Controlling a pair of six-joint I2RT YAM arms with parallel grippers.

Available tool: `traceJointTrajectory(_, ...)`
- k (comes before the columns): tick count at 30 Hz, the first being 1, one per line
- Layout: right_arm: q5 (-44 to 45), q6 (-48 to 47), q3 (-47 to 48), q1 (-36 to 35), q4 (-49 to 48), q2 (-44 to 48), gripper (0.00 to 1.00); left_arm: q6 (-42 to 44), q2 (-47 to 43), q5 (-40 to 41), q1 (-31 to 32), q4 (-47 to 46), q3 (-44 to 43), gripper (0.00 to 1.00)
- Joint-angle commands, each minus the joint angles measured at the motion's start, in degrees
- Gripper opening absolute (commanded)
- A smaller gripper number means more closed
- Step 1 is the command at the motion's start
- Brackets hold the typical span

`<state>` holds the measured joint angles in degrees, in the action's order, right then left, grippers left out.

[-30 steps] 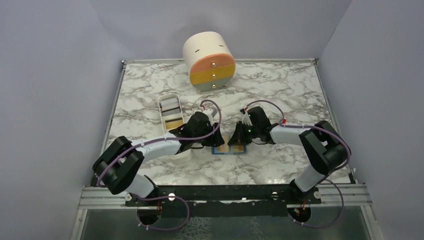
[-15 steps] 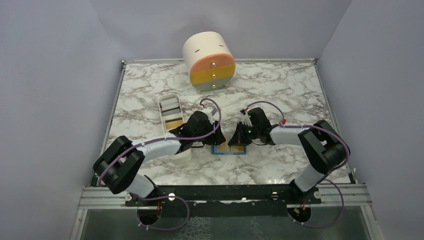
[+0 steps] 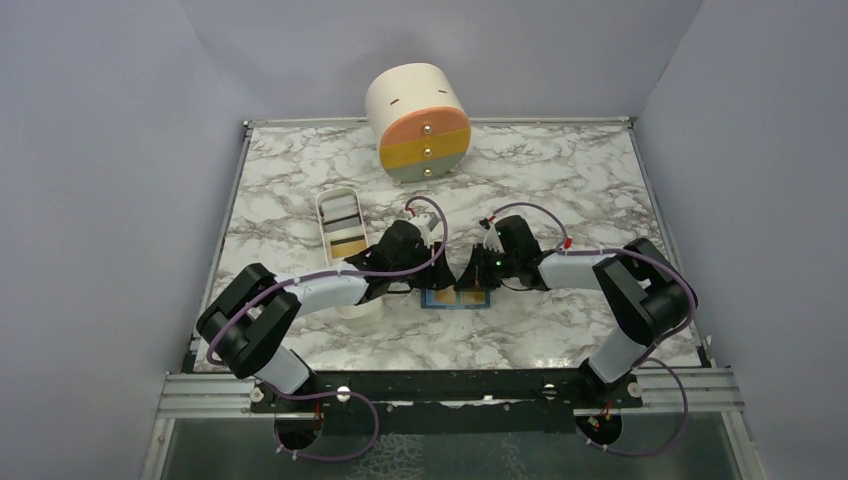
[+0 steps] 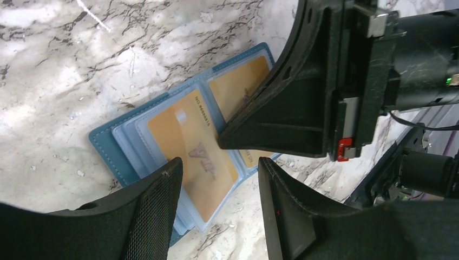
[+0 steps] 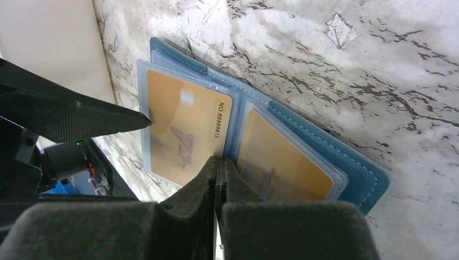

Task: Put the credit cards into the card holder
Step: Turn over the card slot in the card holder.

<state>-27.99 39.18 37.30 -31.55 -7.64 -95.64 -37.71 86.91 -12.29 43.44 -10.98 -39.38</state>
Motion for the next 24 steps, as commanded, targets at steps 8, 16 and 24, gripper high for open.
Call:
traceJointTrajectory(8,2.83,-1.23,-2.05,-0.44,1.47,-4.38,0.01,3.88,-2.82,4.09,-0.37,6.66,-3.47,0.58)
traceJointTrajectory(16,2.77,-0.51,-1.86,-0.44,1.59,-4.18,0.01,5.17,-3.4,7.07,-0.37,9.54,-3.08,0.6)
traceJointTrajectory(24,2.94,-0.51,-1.96,-0.42,1.85,-3.41,0.01,1.38,-2.08,1.71,-0.55,2.82,-0.51,0.59)
